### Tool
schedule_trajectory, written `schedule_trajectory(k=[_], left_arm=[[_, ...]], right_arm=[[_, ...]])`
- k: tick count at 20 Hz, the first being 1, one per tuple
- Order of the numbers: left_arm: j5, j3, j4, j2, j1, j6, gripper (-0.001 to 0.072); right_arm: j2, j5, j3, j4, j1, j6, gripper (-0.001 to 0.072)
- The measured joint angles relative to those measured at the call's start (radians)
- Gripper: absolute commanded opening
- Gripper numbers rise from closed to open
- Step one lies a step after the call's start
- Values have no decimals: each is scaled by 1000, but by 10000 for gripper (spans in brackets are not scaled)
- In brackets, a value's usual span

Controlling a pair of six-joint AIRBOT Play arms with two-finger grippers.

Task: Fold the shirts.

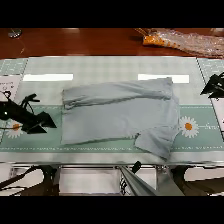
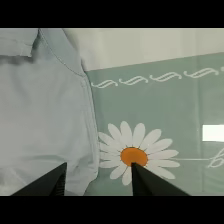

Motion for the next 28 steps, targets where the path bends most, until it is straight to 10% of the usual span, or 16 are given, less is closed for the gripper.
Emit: schedule_trajectory(k=[10, 15, 28], left_arm=[[104, -267, -218, 60, 2, 102, 680], [284, -318, -364, 58, -87, 119, 42], [341, -331, -430, 58, -168, 151, 20]], right_arm=[[27, -45, -114, 48, -16, -20, 474], [31, -33, -118, 51, -17, -20, 474], [211, -80, -503, 128, -201, -89, 490]])
